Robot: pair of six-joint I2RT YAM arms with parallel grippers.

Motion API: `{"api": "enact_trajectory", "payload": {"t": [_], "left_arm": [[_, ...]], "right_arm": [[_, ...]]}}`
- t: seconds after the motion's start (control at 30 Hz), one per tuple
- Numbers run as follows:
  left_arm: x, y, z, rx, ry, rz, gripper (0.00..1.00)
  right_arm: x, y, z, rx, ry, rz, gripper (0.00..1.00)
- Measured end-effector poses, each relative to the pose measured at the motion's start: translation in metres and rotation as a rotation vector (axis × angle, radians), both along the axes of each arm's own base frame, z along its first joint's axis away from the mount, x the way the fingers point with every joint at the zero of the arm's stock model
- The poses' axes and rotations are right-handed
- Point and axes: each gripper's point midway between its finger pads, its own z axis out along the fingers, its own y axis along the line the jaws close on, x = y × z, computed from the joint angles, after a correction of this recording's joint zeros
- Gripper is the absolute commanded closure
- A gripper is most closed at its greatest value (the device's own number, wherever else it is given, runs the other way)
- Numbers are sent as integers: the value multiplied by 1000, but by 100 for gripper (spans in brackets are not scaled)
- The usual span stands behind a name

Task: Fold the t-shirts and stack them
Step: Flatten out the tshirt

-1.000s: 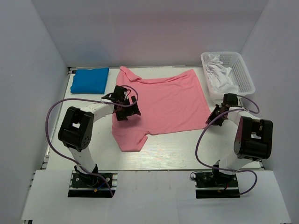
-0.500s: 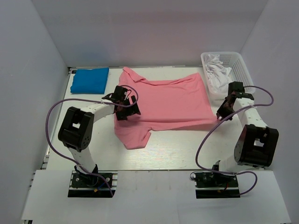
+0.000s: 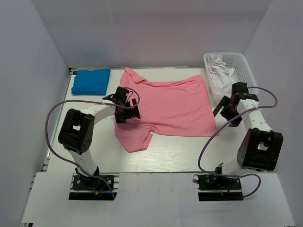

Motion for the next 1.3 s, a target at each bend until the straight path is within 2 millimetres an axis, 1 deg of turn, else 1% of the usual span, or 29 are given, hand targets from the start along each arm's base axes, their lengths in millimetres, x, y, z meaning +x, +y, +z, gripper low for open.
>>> {"api": "enact_trajectory", "payload": {"t": [0.1, 0.2, 0.27, 0.33, 0.4, 0.47, 0.57, 0.63, 0.73, 0.77, 0.83, 0.9, 1.0, 1.1, 1.17, 1.23, 1.3], "left_arm": [[-7, 6, 7, 28, 27, -3, 0], [-12, 9, 26, 30, 18, -5, 0], [-18, 12, 44, 23, -1, -5, 0], [-24, 12, 61, 6, -26, -17, 0], [-34, 8, 71, -27, -42, -50, 0], [-51, 0, 71, -68, -29, -106, 0], [-86, -24, 58, -128, 49, -217, 0], [-107, -43, 47, -154, 112, -300, 0], [-127, -69, 38, -165, 166, -398, 0], [-130, -78, 38, -161, 172, -428, 0], [-131, -96, 41, -159, 157, -477, 0], [-128, -109, 46, -147, 122, -513, 0], [-129, -122, 47, -124, 85, -555, 0], [-132, -131, 35, -83, 95, -584, 0], [-135, -132, 17, -31, 120, -590, 0], [-138, -127, -4, 49, 149, -584, 0], [-133, -125, -5, 93, 131, -562, 0]], "right_arm": [[21, 31, 14, 110, -117, 104, 10], [37, 68, 21, 195, -189, 219, 10], [43, 88, 19, 231, -201, 277, 10], [46, 107, 12, 262, -194, 328, 10], [48, 117, 5, 282, -179, 352, 10], [50, 121, -3, 292, -163, 353, 10], [54, 124, -18, 315, -133, 336, 10], [56, 125, -22, 320, -132, 328, 10], [60, 126, -23, 324, -149, 321, 10], [61, 126, -23, 323, -155, 319, 10], [59, 125, -27, 321, -147, 312, 10], [55, 124, -31, 319, -136, 308, 10], [51, 122, -36, 307, -121, 301, 10], [52, 119, -37, 292, -120, 297, 10], [52, 116, -38, 277, -118, 294, 10], [52, 113, -39, 265, -119, 293, 10], [52, 111, -39, 258, -117, 297, 10]]}}
